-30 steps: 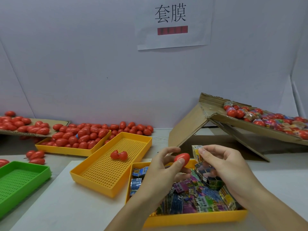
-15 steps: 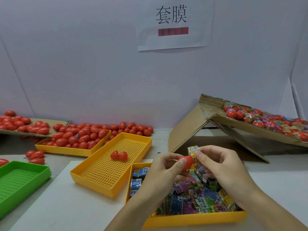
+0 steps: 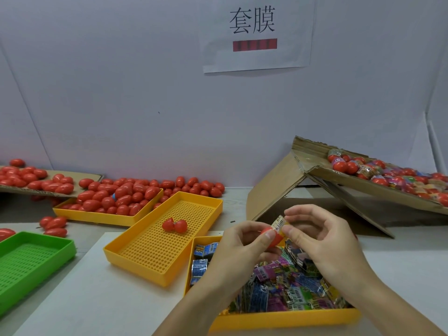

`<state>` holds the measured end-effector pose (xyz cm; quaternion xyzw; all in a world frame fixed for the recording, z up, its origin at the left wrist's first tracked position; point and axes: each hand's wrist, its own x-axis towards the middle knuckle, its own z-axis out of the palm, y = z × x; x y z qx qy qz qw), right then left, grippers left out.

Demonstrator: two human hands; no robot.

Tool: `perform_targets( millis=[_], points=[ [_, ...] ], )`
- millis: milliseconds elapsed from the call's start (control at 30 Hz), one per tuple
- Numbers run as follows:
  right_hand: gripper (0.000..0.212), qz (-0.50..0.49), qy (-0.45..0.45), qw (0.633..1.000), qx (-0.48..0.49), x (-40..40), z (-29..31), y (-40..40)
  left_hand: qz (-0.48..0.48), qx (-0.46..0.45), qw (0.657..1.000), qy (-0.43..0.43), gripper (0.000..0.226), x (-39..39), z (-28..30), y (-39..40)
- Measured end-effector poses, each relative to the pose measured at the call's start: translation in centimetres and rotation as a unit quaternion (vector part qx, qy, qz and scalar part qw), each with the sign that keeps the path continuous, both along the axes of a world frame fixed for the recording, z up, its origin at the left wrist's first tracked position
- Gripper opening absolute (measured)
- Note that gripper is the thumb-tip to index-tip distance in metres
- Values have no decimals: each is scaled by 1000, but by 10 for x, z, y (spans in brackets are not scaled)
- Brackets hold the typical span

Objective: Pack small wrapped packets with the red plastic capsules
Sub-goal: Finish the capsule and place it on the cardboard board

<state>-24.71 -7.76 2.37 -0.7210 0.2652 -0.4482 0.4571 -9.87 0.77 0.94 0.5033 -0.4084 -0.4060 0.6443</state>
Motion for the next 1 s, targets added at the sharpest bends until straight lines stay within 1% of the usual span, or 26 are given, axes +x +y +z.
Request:
perform_targets(
  millis=[67, 200, 333, 467, 600, 700, 767, 900, 1000],
  points=[
    [32, 9, -6, 1000, 14, 0, 1, 0, -2, -4, 1000, -1, 30, 1, 0, 0],
    [40, 56, -2, 998, 38, -3, 2, -2, -5, -10, 1000, -11, 31, 1, 1, 2],
    [33, 90, 54, 994, 21, -8, 4, -5, -4, -4, 999, -37, 29, 0, 2, 2],
    [29, 116, 71, 991, 19, -11, 9, -7, -5, 9, 997, -82, 29, -1, 3, 3],
    [30, 111, 85, 990, 10, -12, 7, -10, -5, 10, 994, -106, 41, -1, 5, 3],
    [26, 89, 72, 993, 21, -11, 5, -11, 16, 14, 991, -135, 46, -1, 5, 4],
    [25, 80, 64, 994, 29, -11, 5, -11, 26, 13, 987, -155, 44, 0, 4, 3],
    [30, 81, 82, 993, 25, -10, 5, -10, 35, 11, 985, -169, 34, 2, 3, 3],
    [34, 81, 85, 993, 27, -11, 5, -10, 40, 11, 983, -178, 33, 1, 3, 3]
  ],
)
